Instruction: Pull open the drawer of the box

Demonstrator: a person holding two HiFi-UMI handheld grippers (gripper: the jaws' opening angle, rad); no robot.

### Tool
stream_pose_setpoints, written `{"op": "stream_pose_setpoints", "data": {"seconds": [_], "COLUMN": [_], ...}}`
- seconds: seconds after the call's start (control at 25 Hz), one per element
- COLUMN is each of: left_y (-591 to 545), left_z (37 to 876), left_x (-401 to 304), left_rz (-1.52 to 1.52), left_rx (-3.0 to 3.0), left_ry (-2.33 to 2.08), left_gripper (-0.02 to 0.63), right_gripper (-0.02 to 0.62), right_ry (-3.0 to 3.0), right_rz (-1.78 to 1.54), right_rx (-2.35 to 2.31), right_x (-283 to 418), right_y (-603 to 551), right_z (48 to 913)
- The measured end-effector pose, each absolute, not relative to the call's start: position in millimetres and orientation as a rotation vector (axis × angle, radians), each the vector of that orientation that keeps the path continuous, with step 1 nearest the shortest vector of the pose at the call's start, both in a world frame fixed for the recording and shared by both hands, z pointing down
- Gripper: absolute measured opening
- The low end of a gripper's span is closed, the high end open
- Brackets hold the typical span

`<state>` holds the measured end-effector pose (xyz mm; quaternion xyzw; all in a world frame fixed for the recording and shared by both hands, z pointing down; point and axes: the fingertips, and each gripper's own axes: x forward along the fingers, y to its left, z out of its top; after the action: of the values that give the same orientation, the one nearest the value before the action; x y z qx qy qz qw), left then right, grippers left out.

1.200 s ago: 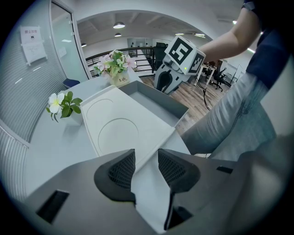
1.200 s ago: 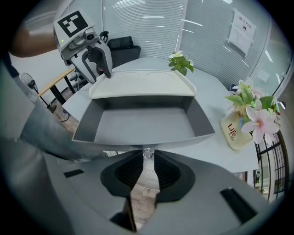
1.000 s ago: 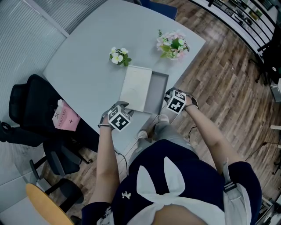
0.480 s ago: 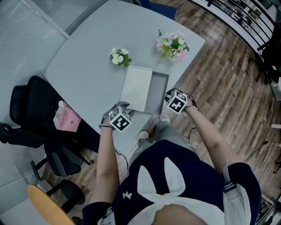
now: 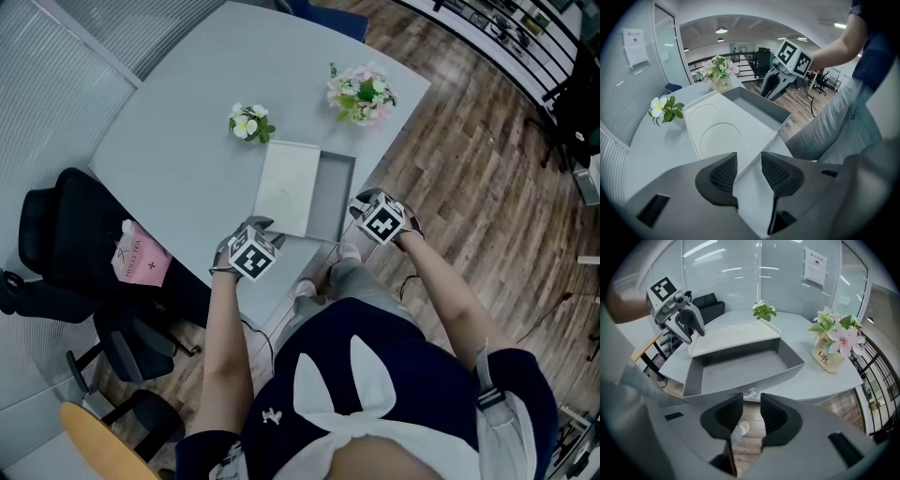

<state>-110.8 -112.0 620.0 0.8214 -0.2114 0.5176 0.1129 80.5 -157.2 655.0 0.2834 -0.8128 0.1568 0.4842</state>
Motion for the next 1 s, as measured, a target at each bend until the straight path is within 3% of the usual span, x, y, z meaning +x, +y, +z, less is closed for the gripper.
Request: {"op": "stream_pose_setpoints", "data": {"seconds": [0.4, 1.0], "left_y": [-111, -131], "left_z": [615, 528], "left_x": [-110, -95], "left_rz": [1.415, 0.745], "left_rx": [2.421, 2.491], "left_ry": [-0.701, -1.061], "left_gripper": [0.169, 0.150], "right_gripper": [0.118, 0.083], "right_ry": [-2.112, -2.230], "right_rz": [0.531, 0.561], "right_rx": [0.888, 1.153], "right_x": [78, 63], "right_y": [-146, -126], "right_z": [614, 548]}}
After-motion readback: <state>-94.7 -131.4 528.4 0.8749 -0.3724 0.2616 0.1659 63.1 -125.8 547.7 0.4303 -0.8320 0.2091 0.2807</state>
